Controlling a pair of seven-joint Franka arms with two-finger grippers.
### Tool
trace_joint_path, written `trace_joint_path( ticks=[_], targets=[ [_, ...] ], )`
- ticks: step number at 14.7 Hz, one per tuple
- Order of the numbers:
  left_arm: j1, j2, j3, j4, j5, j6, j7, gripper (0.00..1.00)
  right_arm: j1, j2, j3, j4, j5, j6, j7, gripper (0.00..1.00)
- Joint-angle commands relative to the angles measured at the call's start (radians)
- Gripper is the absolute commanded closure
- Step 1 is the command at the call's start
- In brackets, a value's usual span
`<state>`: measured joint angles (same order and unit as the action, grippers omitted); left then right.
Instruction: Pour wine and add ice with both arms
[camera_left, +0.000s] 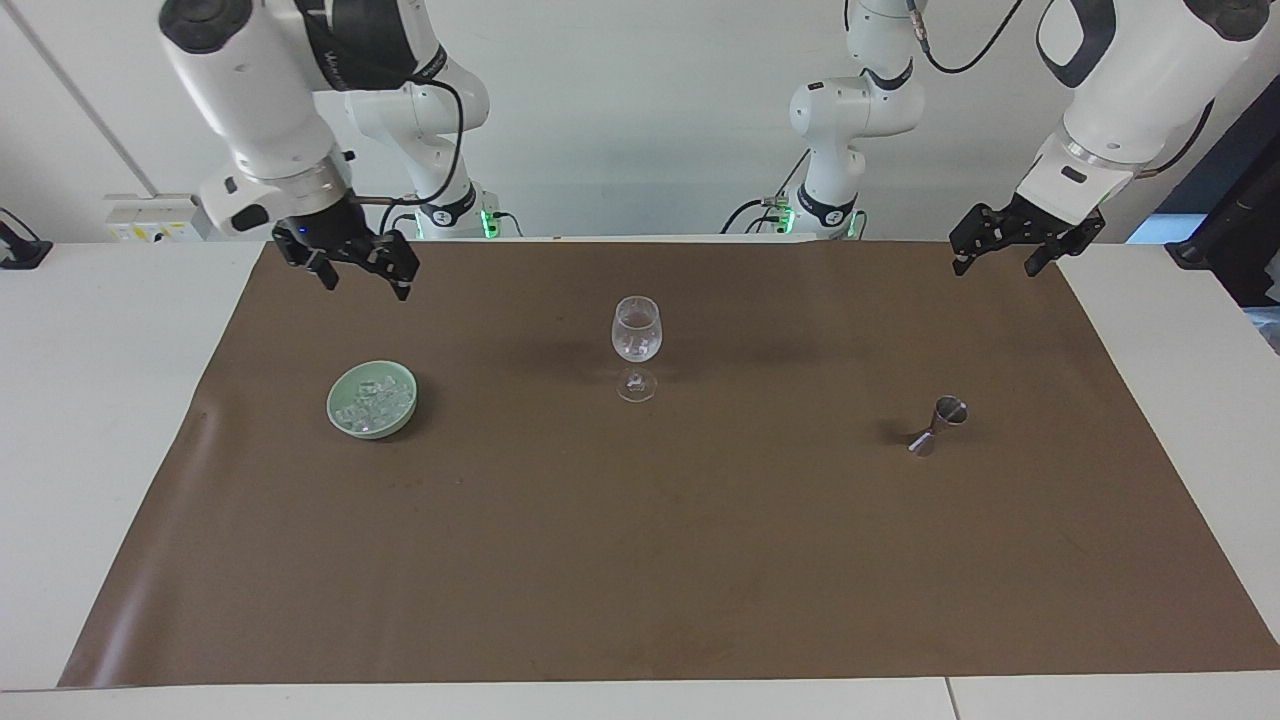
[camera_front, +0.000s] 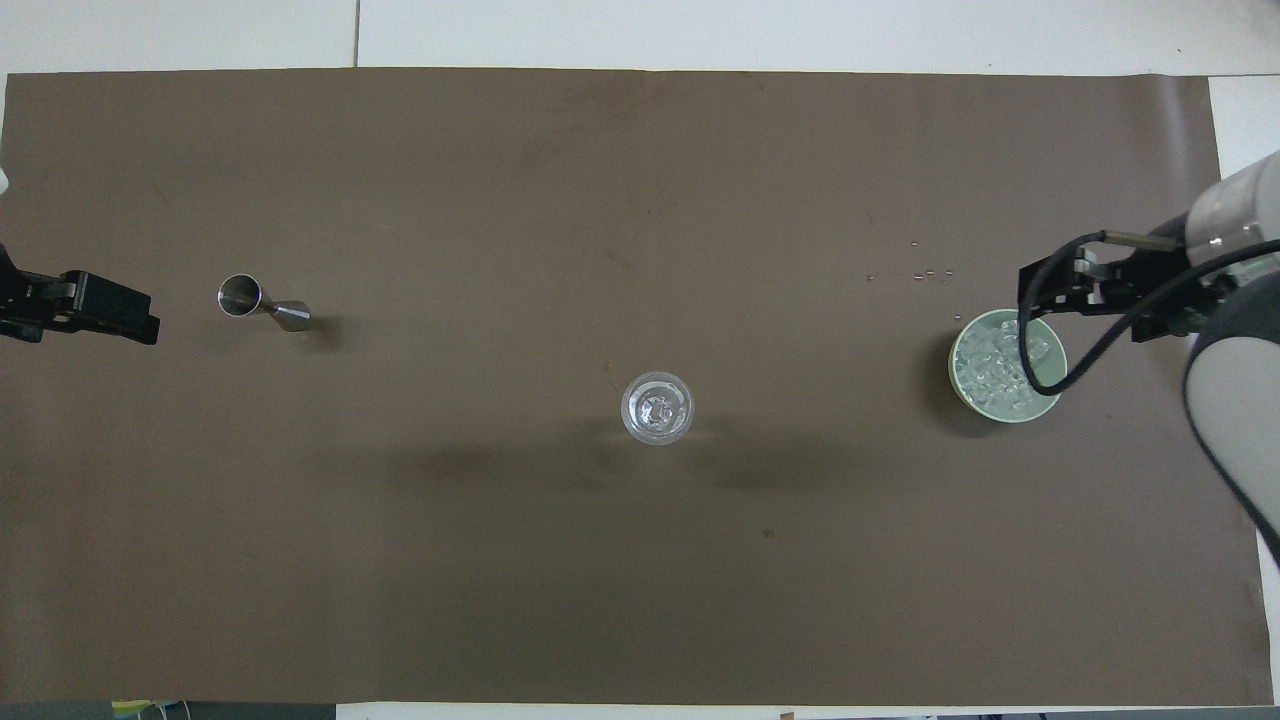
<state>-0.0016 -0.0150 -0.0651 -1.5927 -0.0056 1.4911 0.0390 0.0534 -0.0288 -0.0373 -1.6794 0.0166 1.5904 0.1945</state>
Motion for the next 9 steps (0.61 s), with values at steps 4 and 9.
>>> trace_joint_path(
  ticks=[4,9],
  targets=[
    [-0.012,-0.006,0.010,-0.006,0.019,-0.012,-0.001,0.00,-0.141,-0.016,-0.003,-0.011,-0.055,-0.001,-0.190,0.00],
    [-0.012,-0.006,0.010,-0.006,0.019,-0.011,-0.001,0.00,-0.124,0.067,-0.013,0.133,-0.049,-0.168,-0.258,0.00]
  ],
)
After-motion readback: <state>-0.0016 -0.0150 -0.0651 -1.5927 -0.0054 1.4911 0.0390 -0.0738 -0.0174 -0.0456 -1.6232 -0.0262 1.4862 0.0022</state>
